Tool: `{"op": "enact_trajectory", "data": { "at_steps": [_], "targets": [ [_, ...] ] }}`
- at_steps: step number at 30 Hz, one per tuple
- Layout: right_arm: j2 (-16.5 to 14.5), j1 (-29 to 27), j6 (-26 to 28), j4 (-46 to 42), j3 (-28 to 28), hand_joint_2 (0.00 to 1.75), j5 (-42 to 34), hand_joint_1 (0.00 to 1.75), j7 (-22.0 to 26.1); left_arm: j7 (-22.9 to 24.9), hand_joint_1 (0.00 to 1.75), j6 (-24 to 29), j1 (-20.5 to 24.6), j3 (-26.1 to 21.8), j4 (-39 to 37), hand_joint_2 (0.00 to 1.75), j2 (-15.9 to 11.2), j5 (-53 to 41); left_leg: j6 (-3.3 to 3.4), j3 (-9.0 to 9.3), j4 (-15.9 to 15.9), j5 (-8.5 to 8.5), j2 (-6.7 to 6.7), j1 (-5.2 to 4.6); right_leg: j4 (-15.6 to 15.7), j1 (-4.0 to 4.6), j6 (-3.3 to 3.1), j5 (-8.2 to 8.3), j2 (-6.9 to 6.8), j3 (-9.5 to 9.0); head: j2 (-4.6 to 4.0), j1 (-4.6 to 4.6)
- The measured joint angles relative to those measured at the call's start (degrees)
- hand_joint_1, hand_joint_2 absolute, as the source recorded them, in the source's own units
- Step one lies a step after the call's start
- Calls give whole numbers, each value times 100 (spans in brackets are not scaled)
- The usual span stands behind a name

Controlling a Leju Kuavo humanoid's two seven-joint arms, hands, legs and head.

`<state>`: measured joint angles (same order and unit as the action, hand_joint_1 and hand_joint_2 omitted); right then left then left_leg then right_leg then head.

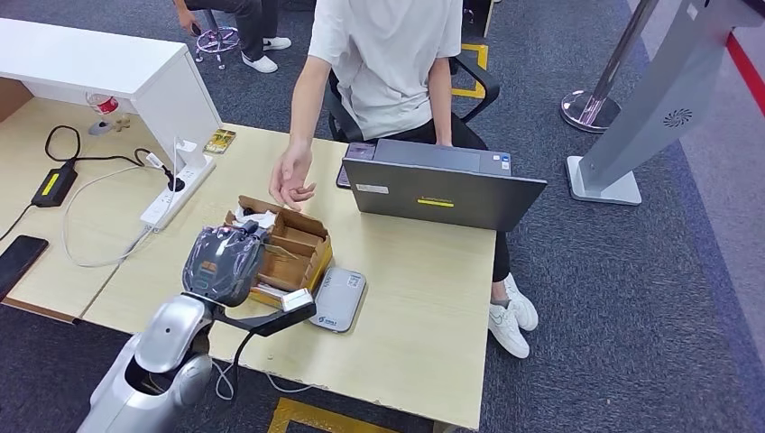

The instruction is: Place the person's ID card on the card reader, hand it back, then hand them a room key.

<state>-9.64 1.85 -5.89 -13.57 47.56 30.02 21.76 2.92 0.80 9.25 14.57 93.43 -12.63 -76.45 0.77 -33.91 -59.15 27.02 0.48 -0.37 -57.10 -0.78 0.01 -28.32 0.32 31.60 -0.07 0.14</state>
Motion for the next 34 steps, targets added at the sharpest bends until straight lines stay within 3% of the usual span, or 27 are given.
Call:
{"op": "enact_trajectory", "data": {
  "at_steps": [8,17,21,26,34],
  "targets": [
    [0,6,-37,0,54,0,162,0,1,29,175,-72,556,29,35,175,4,106,0,-1,-2,0,0,0,0,0,0,1,-1,3,0,0],
    [-11,138,-70,19,-5,0,595,0,-110,259,175,148,2241,97,-799,175,187,-746,1,-1,-3,-14,1,0,0,0,3,20,1,3,0,0],
    [-29,180,-71,37,-42,0,635,0,-158,342,0,208,2737,97,-1331,175,255,-793,1,-1,-3,-15,1,0,-1,0,4,22,2,3,0,0],
    [-33,181,-69,58,-46,0,636,0,-172,457,0,444,2961,81,-1712,175,306,-600,1,-2,-3,-15,2,0,-2,0,4,22,3,3,0,0],
    [-33,173,-70,66,-46,0,593,0,-170,376,0,663,2961,-48,-1901,175,314,-249,1,-5,-2,-15,0,0,-2,0,4,21,2,2,0,0]
  ]
}}
